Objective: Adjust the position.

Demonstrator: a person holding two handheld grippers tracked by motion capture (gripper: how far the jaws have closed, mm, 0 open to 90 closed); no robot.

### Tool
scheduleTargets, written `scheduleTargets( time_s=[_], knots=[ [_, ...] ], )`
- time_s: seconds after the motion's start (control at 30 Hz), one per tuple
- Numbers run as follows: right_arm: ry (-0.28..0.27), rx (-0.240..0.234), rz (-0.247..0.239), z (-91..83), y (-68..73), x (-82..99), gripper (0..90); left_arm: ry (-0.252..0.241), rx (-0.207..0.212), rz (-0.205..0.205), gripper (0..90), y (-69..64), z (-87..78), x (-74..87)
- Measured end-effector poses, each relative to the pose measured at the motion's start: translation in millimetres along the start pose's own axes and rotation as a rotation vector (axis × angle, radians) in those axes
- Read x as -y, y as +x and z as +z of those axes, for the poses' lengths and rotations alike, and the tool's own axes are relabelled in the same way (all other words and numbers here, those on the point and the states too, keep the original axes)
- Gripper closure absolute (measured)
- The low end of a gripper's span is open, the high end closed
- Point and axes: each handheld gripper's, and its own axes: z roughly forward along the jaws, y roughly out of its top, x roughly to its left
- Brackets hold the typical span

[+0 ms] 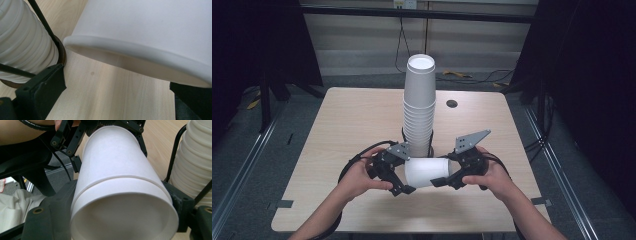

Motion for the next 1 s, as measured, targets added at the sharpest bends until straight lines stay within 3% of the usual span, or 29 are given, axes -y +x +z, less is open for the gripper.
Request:
scheduleTargets(
  time_s=[0.63,1.0],
  knots=[
    [0.001,-0.018,-0.002,2.2,-1.9,0.1,24.1,-0.014,0.012,0.073,6.7,-3.6,-1.6,-4.3],
    [0.000,-0.028,-0.003,3.0,-1.9,0.2,24.6,-0.018,0.022,0.068,13.8,-4.9,-4.2,-3.1]
  ],
)
